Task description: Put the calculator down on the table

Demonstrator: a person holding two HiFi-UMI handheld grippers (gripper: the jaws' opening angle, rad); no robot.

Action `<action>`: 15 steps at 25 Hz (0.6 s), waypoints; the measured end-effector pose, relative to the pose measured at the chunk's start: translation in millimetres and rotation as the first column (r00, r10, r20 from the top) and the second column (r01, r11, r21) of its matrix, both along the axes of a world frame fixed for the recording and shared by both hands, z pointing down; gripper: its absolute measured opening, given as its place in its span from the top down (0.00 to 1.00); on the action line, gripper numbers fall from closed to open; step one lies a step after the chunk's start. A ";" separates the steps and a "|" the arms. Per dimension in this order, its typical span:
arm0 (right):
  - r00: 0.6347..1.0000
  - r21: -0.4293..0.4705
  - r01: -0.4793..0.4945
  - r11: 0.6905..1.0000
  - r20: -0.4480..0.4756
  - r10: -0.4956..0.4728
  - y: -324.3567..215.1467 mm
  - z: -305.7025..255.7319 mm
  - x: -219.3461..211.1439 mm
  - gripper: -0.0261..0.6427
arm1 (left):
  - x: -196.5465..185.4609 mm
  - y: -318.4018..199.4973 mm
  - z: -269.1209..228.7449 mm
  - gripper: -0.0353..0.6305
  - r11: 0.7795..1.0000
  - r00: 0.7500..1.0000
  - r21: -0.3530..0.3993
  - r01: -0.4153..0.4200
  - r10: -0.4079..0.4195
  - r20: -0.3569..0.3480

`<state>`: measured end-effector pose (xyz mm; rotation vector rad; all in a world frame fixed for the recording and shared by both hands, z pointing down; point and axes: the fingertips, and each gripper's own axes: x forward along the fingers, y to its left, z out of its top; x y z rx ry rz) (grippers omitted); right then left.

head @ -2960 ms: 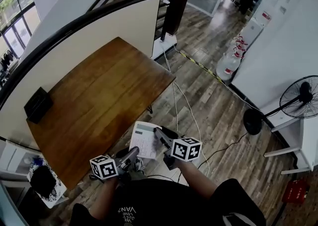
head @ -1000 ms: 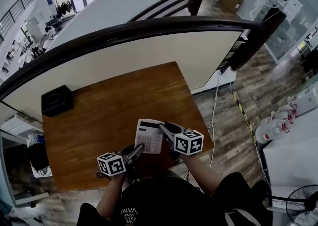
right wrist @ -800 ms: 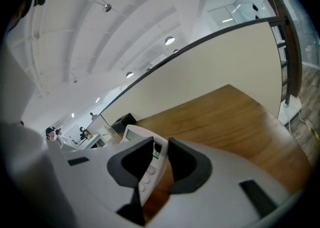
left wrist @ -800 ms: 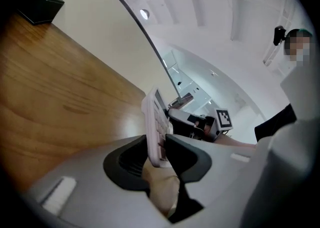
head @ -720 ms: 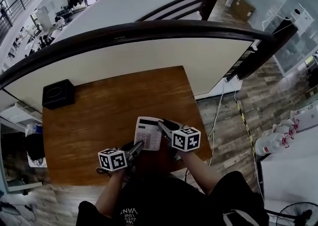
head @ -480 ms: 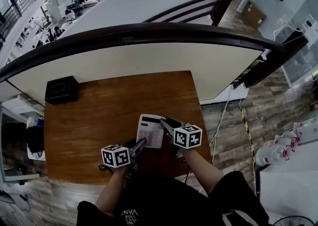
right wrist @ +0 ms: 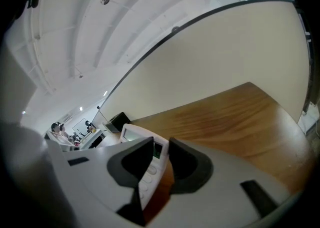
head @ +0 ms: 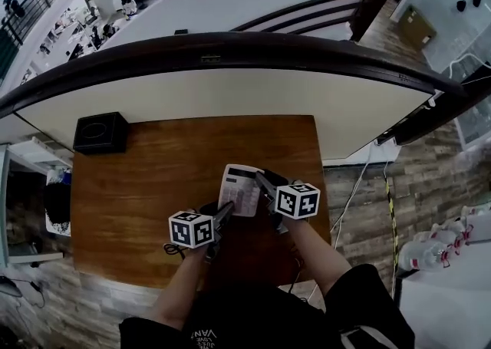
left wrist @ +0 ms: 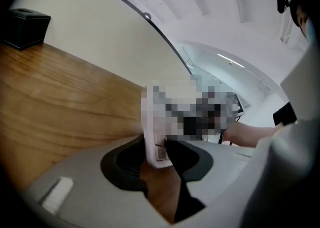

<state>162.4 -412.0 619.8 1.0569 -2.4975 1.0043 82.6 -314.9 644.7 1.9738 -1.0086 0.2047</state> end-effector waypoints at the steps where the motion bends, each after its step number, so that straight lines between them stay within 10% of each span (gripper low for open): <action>1: 1.000 -0.001 0.002 1.000 -0.002 -0.002 -4.7 2.6 -1.5 0.86 | -1.0 -4.4 3.6 0.76 1.000 1.000 -0.007 0.003 -0.003 0.014; 15: 0.999 -0.009 0.025 1.000 -0.047 -0.025 -59.6 34.1 -16.3 0.86 | -11.1 -57.8 34.1 0.70 0.990 0.969 -0.123 -0.073 0.100 0.225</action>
